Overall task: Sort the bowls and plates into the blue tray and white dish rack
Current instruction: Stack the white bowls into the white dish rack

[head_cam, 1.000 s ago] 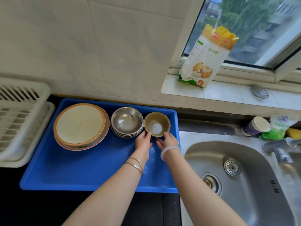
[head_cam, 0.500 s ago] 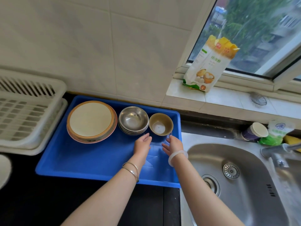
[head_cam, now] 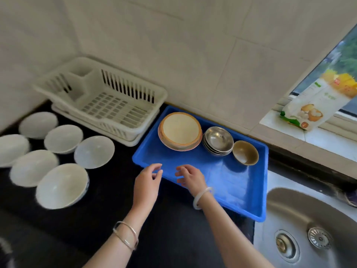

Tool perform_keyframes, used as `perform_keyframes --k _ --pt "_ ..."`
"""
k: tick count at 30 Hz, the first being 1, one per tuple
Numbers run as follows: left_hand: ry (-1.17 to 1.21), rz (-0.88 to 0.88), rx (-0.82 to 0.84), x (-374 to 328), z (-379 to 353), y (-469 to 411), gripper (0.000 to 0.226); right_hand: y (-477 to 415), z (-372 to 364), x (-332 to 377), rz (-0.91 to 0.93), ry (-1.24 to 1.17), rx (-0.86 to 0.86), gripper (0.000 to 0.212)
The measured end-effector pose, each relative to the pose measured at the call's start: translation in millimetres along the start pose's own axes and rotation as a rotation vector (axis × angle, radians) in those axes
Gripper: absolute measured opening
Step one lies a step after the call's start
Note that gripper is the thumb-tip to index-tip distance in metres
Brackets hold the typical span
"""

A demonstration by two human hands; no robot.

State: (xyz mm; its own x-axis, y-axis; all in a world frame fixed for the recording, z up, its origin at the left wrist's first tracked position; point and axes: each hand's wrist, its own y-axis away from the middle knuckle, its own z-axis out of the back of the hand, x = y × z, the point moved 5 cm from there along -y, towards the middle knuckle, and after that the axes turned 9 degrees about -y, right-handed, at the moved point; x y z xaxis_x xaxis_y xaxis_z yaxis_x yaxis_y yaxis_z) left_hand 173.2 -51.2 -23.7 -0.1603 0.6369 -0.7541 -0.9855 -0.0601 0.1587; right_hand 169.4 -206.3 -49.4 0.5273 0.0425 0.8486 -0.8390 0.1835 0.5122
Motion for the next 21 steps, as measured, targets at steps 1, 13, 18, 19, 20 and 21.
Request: perform_keyframes --k 1,13,18,19,20,21 --pt "-0.020 0.016 -0.069 13 17 4 0.023 -1 -22 1 0.008 0.060 0.047 0.019" --pt "-0.230 0.570 -0.541 166 145 40 0.043 -36 -219 32 0.019 0.573 0.274 0.041" --pt "0.079 0.612 -0.637 201 156 38 0.060 -52 -239 34 -0.021 0.560 0.177 0.023" --pt "0.175 0.619 -0.633 207 155 37 0.065 -56 -240 32 -0.037 0.520 0.159 0.019" --pt "0.272 0.629 -0.620 211 154 37 0.069 -60 -242 29 -0.061 0.465 0.147 0.014" --pt "0.356 0.644 -0.601 214 152 37 0.071 -63 -243 25 -0.097 0.396 0.144 0.011"
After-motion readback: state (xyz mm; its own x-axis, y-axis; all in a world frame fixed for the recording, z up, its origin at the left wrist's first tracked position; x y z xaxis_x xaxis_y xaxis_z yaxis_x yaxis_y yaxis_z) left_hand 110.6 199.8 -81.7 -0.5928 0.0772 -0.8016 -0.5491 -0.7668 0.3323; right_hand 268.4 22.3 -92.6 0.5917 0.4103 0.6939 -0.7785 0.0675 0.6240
